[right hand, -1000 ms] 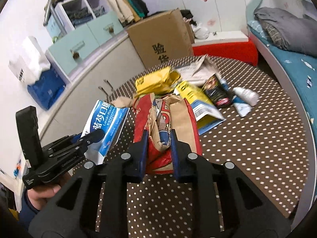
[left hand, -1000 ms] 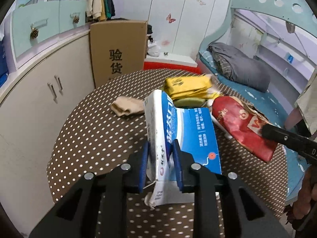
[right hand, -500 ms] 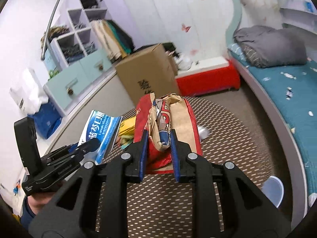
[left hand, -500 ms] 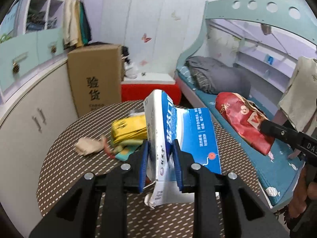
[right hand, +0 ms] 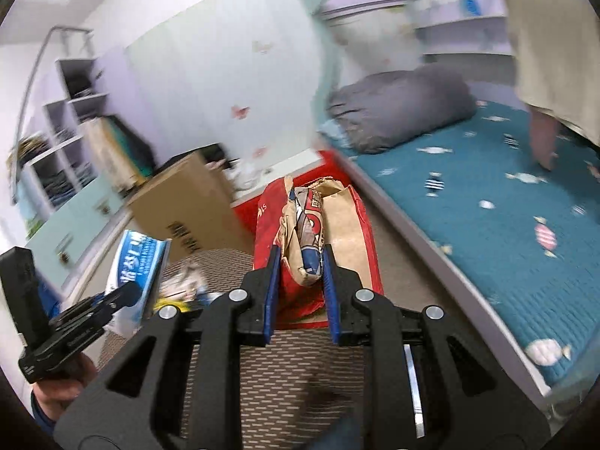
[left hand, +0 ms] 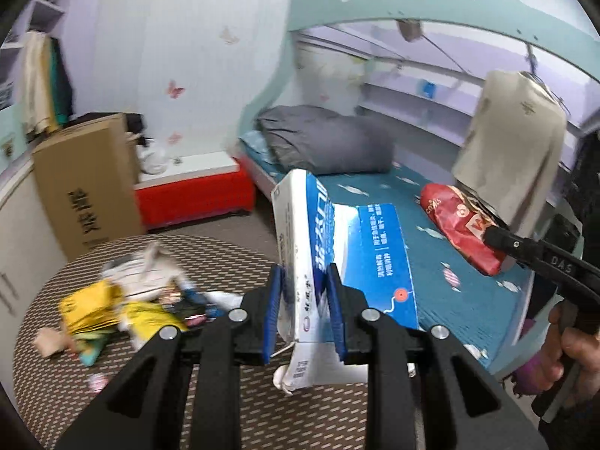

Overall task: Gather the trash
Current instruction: 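Carry the carton and paper bag toward the blue bin, then open the right tool over the bin while the left tool drops the carton in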

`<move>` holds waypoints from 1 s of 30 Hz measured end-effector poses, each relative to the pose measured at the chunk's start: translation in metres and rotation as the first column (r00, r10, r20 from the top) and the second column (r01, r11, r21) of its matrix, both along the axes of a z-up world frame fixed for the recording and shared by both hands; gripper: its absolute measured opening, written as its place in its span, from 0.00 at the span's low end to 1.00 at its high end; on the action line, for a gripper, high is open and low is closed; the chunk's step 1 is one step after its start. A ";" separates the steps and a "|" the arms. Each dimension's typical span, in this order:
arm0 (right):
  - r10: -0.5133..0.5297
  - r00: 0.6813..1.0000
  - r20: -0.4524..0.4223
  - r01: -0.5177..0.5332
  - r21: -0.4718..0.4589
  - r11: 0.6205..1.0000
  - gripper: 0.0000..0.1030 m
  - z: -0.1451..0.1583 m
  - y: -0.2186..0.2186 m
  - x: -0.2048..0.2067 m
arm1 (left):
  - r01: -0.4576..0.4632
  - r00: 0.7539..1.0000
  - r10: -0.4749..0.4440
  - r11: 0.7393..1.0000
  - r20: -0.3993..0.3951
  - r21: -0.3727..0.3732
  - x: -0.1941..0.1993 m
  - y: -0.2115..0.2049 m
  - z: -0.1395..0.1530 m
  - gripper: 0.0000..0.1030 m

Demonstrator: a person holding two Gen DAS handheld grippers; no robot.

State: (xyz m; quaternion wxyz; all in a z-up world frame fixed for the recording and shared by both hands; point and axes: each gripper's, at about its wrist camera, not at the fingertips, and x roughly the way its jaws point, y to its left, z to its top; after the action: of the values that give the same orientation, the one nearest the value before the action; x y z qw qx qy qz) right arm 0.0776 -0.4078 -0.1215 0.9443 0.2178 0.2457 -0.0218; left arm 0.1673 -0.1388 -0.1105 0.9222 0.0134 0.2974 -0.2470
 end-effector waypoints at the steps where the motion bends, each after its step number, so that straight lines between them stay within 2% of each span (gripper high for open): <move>1: -0.023 1.000 -0.017 0.023 0.010 1.000 0.21 -0.007 -0.012 -0.002 | 0.023 1.000 -0.023 1.000 -0.012 0.003 0.002 -0.014 -0.004 0.23; 7: -0.109 0.986 -0.127 0.117 0.056 0.992 0.21 -0.051 -0.060 -0.009 | 0.120 0.990 -0.117 0.992 -0.079 0.041 0.005 -0.084 -0.032 0.23; 13: -0.132 0.968 -0.214 0.157 0.105 0.982 0.21 -0.095 -0.081 -0.004 | 0.188 0.974 -0.174 0.978 -0.143 0.091 0.010 -0.132 -0.064 0.23; 17: -0.139 0.945 -0.297 0.190 0.150 0.970 0.21 -0.137 -0.096 0.002 | 0.223 0.963 -0.194 0.964 -0.188 0.143 0.012 -0.164 -0.091 0.23; 20: -0.128 0.928 -0.351 0.206 0.194 0.959 0.21 -0.167 -0.104 0.009 | 0.242 0.954 -0.195 0.950 -0.227 0.199 0.017 -0.188 -0.112 0.23; 26: -0.108 0.894 -0.436 0.249 0.282 0.926 0.24 -0.225 -0.119 0.020 | 0.305 0.926 -0.206 0.902 -0.318 0.306 0.026 -0.231 -0.162 0.23; 27: -0.116 0.888 -0.445 0.266 0.293 0.918 0.30 -0.235 -0.123 0.021 | 0.312 0.923 -0.206 0.893 -0.324 0.323 0.028 -0.238 -0.170 0.23; 28: -0.114 0.886 -0.450 0.276 0.314 0.908 0.42 -0.242 -0.126 0.022 | 0.321 0.919 -0.207 0.887 -0.336 0.333 0.030 -0.243 -0.175 0.23; 29: -0.111 0.877 -0.468 0.294 0.338 0.894 0.67 -0.254 -0.131 0.023 | 0.332 0.912 -0.206 0.880 -0.355 0.340 0.032 -0.249 -0.182 0.24; 30: -0.122 0.867 -0.484 0.314 0.339 0.887 0.78 -0.261 -0.134 0.023 | 0.338 0.909 -0.208 0.874 -0.362 0.347 0.033 -0.253 -0.186 0.25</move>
State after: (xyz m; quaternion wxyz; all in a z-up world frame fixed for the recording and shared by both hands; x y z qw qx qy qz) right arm 0.1004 -0.5419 -0.3821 0.7864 0.4252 0.4291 -0.1292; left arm 0.1999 -0.3921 -0.2968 0.7954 0.2057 0.4793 -0.3087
